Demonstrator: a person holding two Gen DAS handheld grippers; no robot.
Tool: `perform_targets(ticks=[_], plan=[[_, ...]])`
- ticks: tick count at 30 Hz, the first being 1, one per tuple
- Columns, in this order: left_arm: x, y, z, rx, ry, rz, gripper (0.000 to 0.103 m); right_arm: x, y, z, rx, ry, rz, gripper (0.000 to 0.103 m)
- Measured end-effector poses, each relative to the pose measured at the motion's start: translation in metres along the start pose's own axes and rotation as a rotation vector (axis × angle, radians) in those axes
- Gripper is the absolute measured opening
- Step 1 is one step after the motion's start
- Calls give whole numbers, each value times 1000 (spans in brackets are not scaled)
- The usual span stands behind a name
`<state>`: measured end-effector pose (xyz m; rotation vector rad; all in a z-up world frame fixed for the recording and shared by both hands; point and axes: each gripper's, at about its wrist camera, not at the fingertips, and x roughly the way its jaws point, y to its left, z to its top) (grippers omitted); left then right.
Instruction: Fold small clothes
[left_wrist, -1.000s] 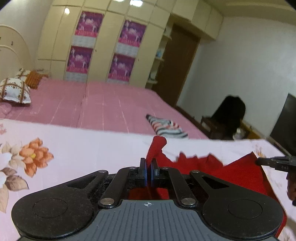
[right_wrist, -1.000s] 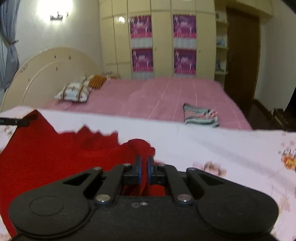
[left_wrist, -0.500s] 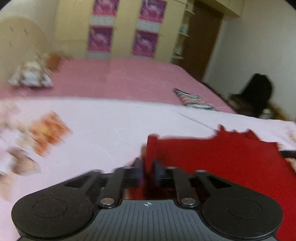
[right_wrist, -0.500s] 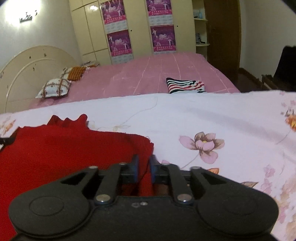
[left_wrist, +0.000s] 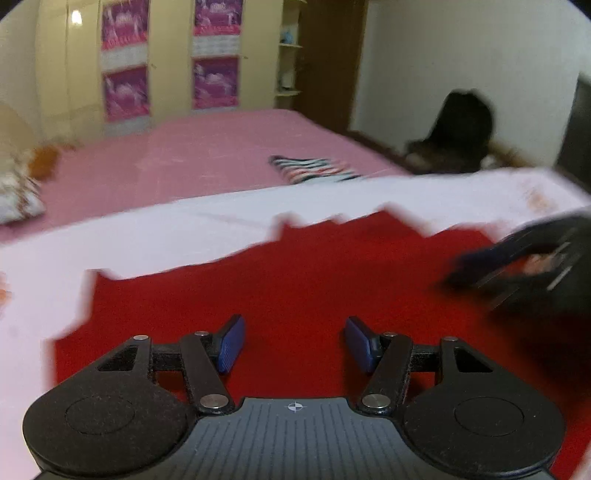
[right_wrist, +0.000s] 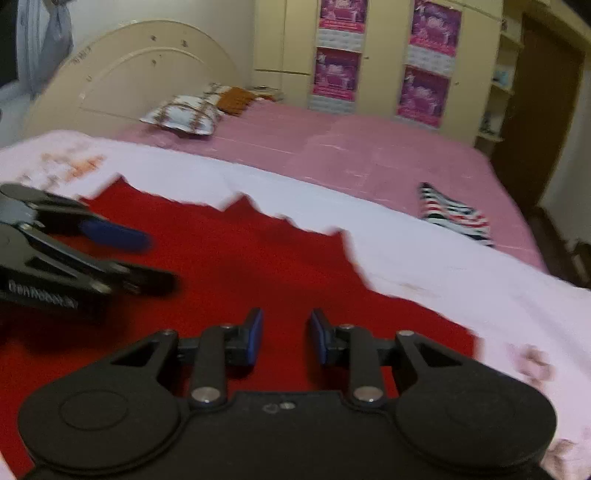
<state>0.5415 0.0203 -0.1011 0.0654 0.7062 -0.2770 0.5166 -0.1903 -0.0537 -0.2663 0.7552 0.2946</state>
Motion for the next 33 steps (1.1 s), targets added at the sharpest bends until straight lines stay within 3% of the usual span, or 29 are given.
perform_targets(ticks=[2,4,6,9,13,16,18,20,24,26,30,33], plan=[[-10,33,-11,-35,-25,26,60,-8,-36,-14,66,23,-76,26],[-17,47,-12,-41,-39,24,60,-15,-65,-25,147,16,-48,18],[-18,42,-10,2,-34,64,60,-19,-70,-26,149,13,-40,19],[-46,30,-4,-40,-81,53,60,-36,-55,-22,149,-32,-58,34],[-69,-12,-6,-41,-122,-43,60,-64,-14,-26,106,-92,56,34],[-61,-43,-18,13,-52,-91,60,-59,26,-31,26,-68,116,32],[-58,-46,-31,66,-13,-59,60,-57,42,-38,-58,-44,85,33],[-67,-25,-41,53,-22,-52,60,-59,34,-51,-95,-25,15,33],[-93,7,-50,54,-8,51,60,-77,-22,-69,60,8,-17,34],[-107,-1,-46,62,-29,62,60,-88,-19,-68,69,10,-67,35],[-126,-38,-43,45,-78,-69,60,-111,27,-66,49,-82,15,35],[-121,-67,-59,151,-34,-132,60,-112,73,-74,-64,-77,66,36]])
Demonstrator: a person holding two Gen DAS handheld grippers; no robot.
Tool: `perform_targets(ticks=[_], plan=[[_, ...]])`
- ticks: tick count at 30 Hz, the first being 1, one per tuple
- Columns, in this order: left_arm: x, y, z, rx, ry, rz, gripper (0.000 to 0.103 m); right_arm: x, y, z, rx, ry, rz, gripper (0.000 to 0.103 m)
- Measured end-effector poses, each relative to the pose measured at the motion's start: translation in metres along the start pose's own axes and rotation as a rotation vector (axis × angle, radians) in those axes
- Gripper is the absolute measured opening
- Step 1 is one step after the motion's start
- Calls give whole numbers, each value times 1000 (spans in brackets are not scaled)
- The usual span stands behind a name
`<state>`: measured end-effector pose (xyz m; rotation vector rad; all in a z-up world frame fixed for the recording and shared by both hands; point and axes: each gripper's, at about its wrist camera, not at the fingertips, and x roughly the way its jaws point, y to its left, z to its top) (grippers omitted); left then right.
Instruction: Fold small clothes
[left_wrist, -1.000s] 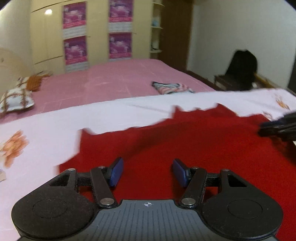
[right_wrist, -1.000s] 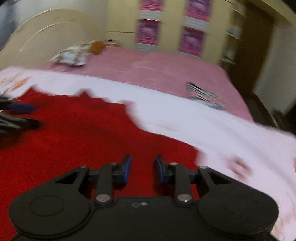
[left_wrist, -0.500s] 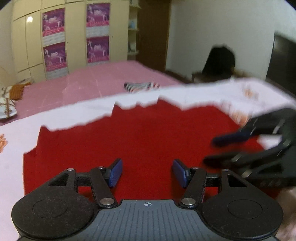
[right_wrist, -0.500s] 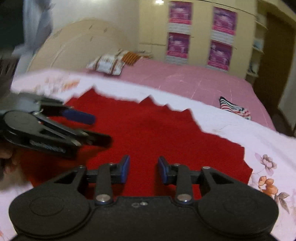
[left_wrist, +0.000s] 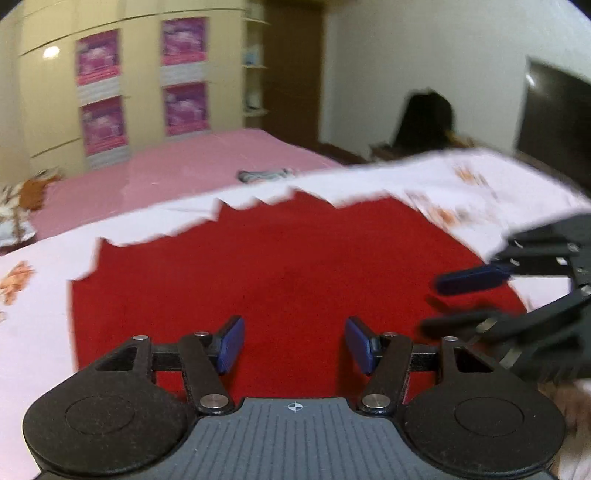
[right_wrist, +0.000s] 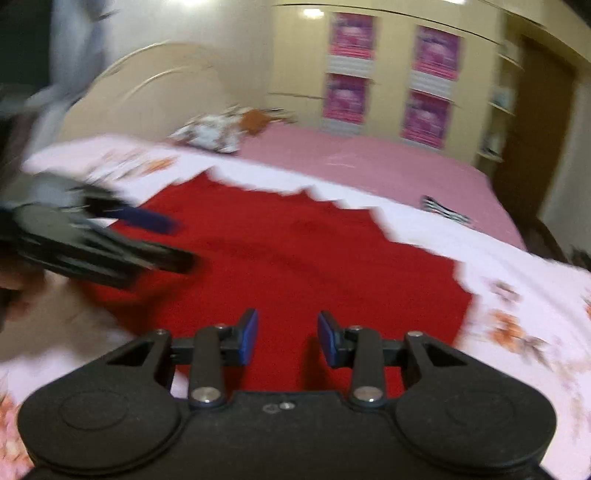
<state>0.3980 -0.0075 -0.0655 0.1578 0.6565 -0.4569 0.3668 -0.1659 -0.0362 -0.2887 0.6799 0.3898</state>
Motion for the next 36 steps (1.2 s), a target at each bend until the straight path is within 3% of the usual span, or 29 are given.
perform_targets(ticks=[3,4,7,11,13,17,20,22,23,24,27,30,34,36], plan=[[1,4,-22,78,22,73,61,17,16,-13,-123,93,-89,35],[-5,11,-27,75,22,101,62,18,4,-20,-96,116,-117,34],[-28,27,-34,78,24,131,62,0,-41,-25,106,134,-80,33],[-69,66,-49,-98,-29,120,63,-44,-84,-32,339,16,-22,35],[-78,85,-61,-195,-34,100,63,-49,-100,-46,406,16,-26,37],[-69,114,-83,-376,-11,1,62,-48,-105,-65,494,24,64,37],[-57,122,-87,-471,-6,-50,62,-38,-96,-71,502,23,88,30],[-46,125,-89,-514,20,-47,37,-32,-93,-73,498,48,134,21],[-43,125,-90,-523,30,-43,18,-36,-91,-74,485,62,130,15],[-43,127,-90,-530,34,-38,7,-32,-90,-73,471,75,120,9],[-64,134,-90,-527,-26,-27,7,-40,-94,-71,478,49,112,7],[-68,149,-95,-518,1,-13,7,-64,-112,-73,479,14,97,7],[-53,142,-97,-474,35,6,7,-37,-112,-86,478,109,96,7],[-57,140,-93,-457,41,13,12,-37,-107,-84,472,100,79,11]])
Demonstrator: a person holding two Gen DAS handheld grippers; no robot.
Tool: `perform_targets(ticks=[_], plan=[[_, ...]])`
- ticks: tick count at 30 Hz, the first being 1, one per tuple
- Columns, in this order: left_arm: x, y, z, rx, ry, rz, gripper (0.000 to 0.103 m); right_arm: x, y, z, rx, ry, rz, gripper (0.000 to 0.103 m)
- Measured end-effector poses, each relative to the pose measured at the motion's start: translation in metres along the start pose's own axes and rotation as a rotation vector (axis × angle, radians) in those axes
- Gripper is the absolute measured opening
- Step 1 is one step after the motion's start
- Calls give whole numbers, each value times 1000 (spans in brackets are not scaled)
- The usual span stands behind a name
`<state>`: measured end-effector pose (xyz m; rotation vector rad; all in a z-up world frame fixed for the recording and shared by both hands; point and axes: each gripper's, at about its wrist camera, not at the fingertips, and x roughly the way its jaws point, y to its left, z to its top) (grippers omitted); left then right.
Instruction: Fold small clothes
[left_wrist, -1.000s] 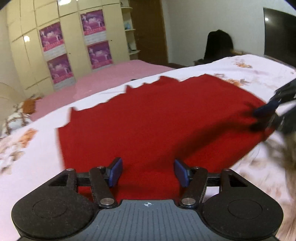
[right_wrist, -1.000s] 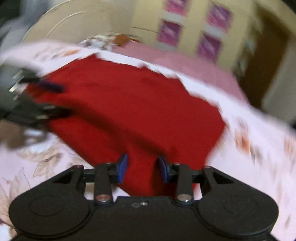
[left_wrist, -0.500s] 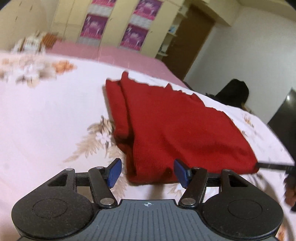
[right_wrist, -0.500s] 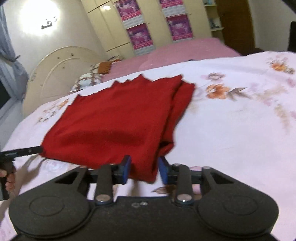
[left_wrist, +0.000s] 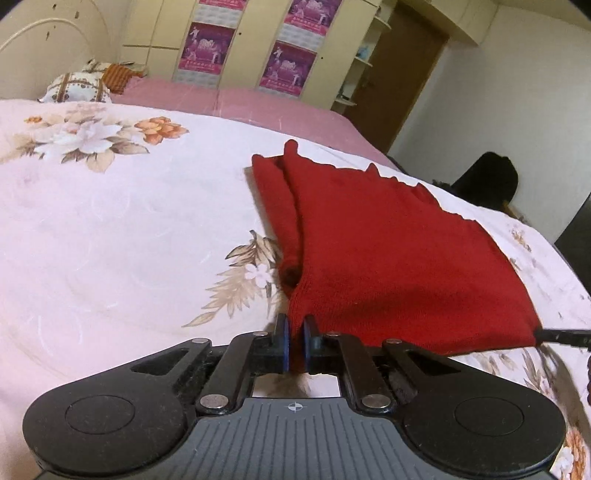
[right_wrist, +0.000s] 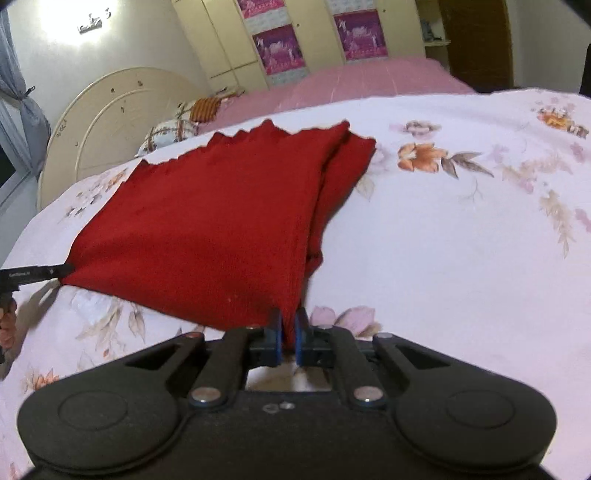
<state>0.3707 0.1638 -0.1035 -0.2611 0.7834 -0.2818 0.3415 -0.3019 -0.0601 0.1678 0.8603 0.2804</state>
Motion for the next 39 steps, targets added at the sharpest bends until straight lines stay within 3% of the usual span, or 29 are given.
perform_targets(ticks=[1,2,3,4,7,10,13,14,16,17,18,21,22,23,24,25,31,34,35,39], plan=[[-3,-1,1,18,0,21,19,-3,2,1,-4,-11,-7,15],[-10,-2,4,26,-13,69,39,-8,6,3,-24,-27,-23,25],[-21,-4,6,39,-61,131,45,-16,11,4,-58,-54,-52,27],[-31,-9,11,57,-110,155,45,-25,19,7,-105,-90,-79,27],[-29,-41,29,56,-191,79,45,-23,44,22,-179,-148,-71,27],[11,-95,34,121,-138,-30,45,11,89,36,-255,-155,-5,27],[47,-113,27,173,-66,-11,45,48,119,34,-349,-158,-5,41],[53,-104,23,173,-50,24,45,54,117,33,-356,-149,-23,40],[48,-79,18,164,-58,43,44,57,93,28,-333,-115,-75,26],[43,-67,18,161,-51,62,28,54,73,26,-295,-102,-87,12],[38,-60,22,159,-34,69,22,47,52,23,-248,-93,-73,0],[35,-56,34,130,-26,64,23,38,23,24,-160,-35,-39,0],[35,-61,38,119,-48,78,29,35,24,28,-142,-34,-34,2],[33,-69,41,117,-81,98,62,29,29,33,-133,-71,-41,15],[31,-77,43,128,-119,98,88,22,33,38,-132,-113,-45,27],[31,-87,46,157,-149,81,89,19,40,43,-140,-151,-47,26],[74,-130,55,201,-92,53,89,55,80,61,-222,-143,-61,20],[98,-136,49,218,21,112,89,77,91,60,-263,-110,-126,19],[102,-136,44,234,19,120,89,87,90,58,-256,-67,-159,19],[97,-137,40,243,10,124,89,91,87,62,-169,-52,-158,22]])
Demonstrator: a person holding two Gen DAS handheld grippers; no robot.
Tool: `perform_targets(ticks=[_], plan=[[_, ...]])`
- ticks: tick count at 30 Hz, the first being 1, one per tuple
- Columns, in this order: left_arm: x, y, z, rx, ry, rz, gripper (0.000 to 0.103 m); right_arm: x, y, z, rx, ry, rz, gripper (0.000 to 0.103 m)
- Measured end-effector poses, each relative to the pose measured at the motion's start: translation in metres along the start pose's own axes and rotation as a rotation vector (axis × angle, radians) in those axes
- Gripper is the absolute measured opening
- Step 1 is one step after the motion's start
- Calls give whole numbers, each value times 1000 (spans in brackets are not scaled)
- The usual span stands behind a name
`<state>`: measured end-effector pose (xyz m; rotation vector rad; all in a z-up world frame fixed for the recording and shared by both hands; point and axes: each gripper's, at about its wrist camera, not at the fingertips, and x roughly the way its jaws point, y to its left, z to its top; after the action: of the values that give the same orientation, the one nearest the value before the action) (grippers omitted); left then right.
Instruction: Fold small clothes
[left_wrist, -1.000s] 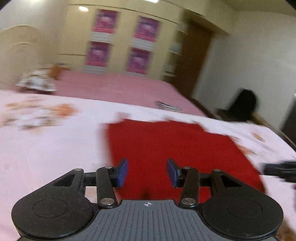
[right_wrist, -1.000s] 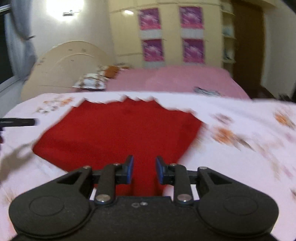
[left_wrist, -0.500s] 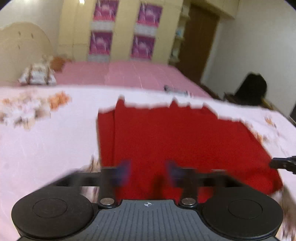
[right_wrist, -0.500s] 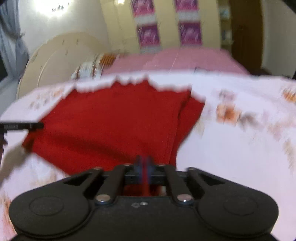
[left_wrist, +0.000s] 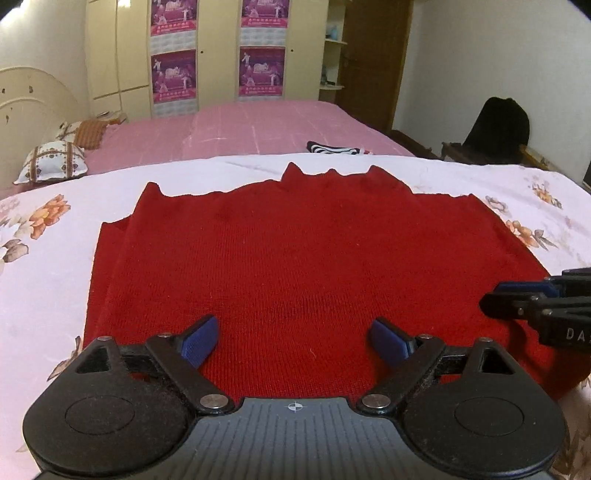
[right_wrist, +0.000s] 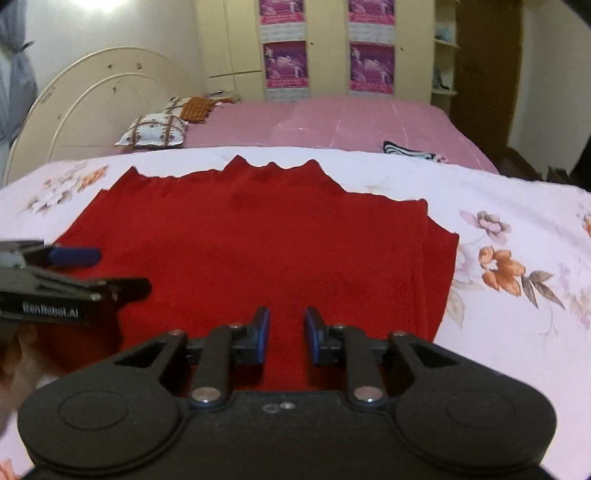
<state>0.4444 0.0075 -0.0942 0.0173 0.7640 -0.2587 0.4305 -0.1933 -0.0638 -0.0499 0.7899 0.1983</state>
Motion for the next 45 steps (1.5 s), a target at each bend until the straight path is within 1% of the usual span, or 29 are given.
perform_targets(ticks=[5,7,8,9,11,13,15,17,19,20,21,24,25,27,29,30,32,34,36,38,40,41,42,43,45], plan=[[-2,2,1,12,1,-7,89,0,3,-3,-31,-10,-13,22],[-5,3,6,16,-9,-10,89,-1,3,-2,-39,0,-17,25],[-9,4,8,23,-25,-5,89,-4,4,0,-48,8,-21,28],[-13,4,11,34,-47,9,89,-6,4,2,-52,4,-26,33],[-15,10,19,35,-66,18,89,-15,3,5,-59,-54,-25,34],[-10,18,29,28,-75,30,89,-14,2,12,-61,-81,-55,34],[-1,26,38,28,-67,37,89,-8,-6,23,-37,-101,-78,34],[13,35,41,22,-39,41,89,-1,-16,30,-12,-115,-89,34],[31,40,37,23,18,44,89,16,-27,34,6,-61,-140,35],[33,39,33,38,6,41,89,28,-34,34,19,3,-158,35],[33,37,31,46,-3,43,89,35,-39,31,23,15,-136,36],[23,36,32,24,-21,51,89,30,-38,34,-4,8,-139,36],[15,36,31,18,-33,44,89,22,-38,34,6,-19,-139,37],[-10,38,24,-10,-74,28,89,3,-38,30,31,-79,-101,38],[-36,48,11,-85,-91,6,89,-17,-32,24,19,-112,-75,38],[-49,54,2,-141,-100,-18,89,-28,-28,19,4,-132,-64,43],[-72,65,-15,-232,-105,-44,89,-42,-20,14,-18,-139,-36,47],[-94,74,-36,-324,-118,-64,89,-56,-9,6,-40,-157,-14,48],[-111,83,-58,-444,-126,-87,89,-65,-1,4,-44,-162,-1,48],[-116,94,-82,-599,-110,-115,89,-71,8,3,-40,-163,16,48],[-108,106,-104,-766,-104,-172,89,-75,15,3,-42,-166,21,48],[-100,110,-112,-853,-87,-213,89,-76,19,3,-44,-165,28,49],[-91,113,-121,-942,-90,-257,89,-77,23,3,-47,-163,33,49],[-87,114,-125,-976,-126,-258,89,-77,26,2,-52,-161,34,49],[-79,115,-124,-997,-180,-244,89,-76,31,2,-57,-161,40,49]])
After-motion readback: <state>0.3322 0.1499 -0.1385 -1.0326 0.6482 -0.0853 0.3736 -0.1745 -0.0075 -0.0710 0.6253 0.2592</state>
